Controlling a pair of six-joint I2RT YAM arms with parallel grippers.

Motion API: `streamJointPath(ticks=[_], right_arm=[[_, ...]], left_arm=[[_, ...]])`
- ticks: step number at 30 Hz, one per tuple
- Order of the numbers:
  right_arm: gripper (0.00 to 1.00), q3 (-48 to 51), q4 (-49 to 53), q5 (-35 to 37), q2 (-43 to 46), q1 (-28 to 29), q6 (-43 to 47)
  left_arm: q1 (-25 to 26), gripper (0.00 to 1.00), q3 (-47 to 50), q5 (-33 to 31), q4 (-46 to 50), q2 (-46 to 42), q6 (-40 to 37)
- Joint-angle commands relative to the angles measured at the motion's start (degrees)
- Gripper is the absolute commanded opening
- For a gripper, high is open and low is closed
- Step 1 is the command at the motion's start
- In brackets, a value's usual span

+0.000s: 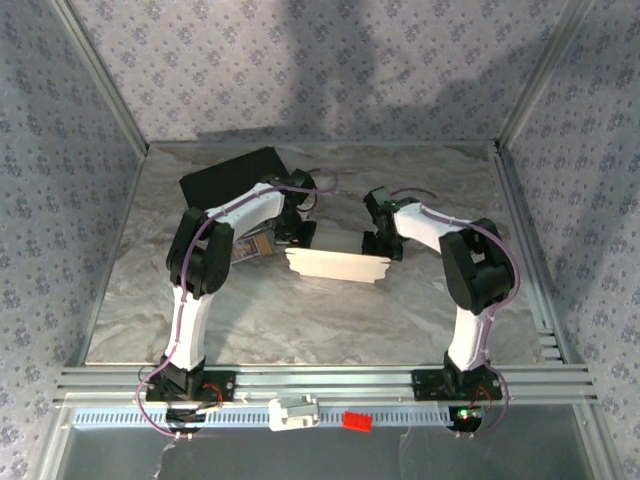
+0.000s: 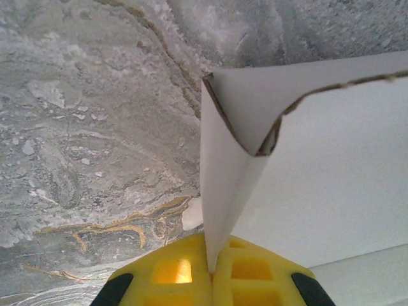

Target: Fold the paper box

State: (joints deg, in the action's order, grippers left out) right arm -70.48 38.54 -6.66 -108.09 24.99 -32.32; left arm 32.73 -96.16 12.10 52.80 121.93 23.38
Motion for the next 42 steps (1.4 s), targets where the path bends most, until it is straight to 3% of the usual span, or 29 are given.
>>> streamJointPath(ticks=[1, 5, 13, 25, 35, 38, 42], right_arm=[[0.0, -0.57, 1.1, 2.07, -1.78, 2.22, -1.35], [0.0, 0.59, -0.55, 6.55, 4.15, 3.83, -0.74], [0.0, 6.79, -8.66, 17.53, 14.97, 7.29, 3.2], [0.0, 14.05, -22.56, 17.29, 24.62, 7.38, 10.88], [0.0, 11.47, -17.34, 11.05, 25.76, 4.36, 11.44], [0.0, 9.14, -13.04, 13.79, 24.59, 4.83, 12.13], [0.0, 2.93, -2.9, 24.92, 20.93, 7.68, 11.57]], left_arm=[[-0.29, 0.0, 0.59, -2.99, -5.47, -3.25, -0.88], [1.14, 0.0, 3.27, -5.55, -8.59, -8.02, -0.18], [8.43, 0.0, 13.37, -19.88, -17.02, -19.96, 2.64], [11.17, 0.0, 19.69, -26.37, -23.69, -29.29, 4.92], [11.72, 0.0, 20.07, -26.57, -23.98, -32.43, 6.75], [11.92, 0.0, 19.46, -27.08, -23.24, -32.67, 7.3], [12.23, 0.0, 18.91, -27.3, -23.3, -32.63, 8.02]])
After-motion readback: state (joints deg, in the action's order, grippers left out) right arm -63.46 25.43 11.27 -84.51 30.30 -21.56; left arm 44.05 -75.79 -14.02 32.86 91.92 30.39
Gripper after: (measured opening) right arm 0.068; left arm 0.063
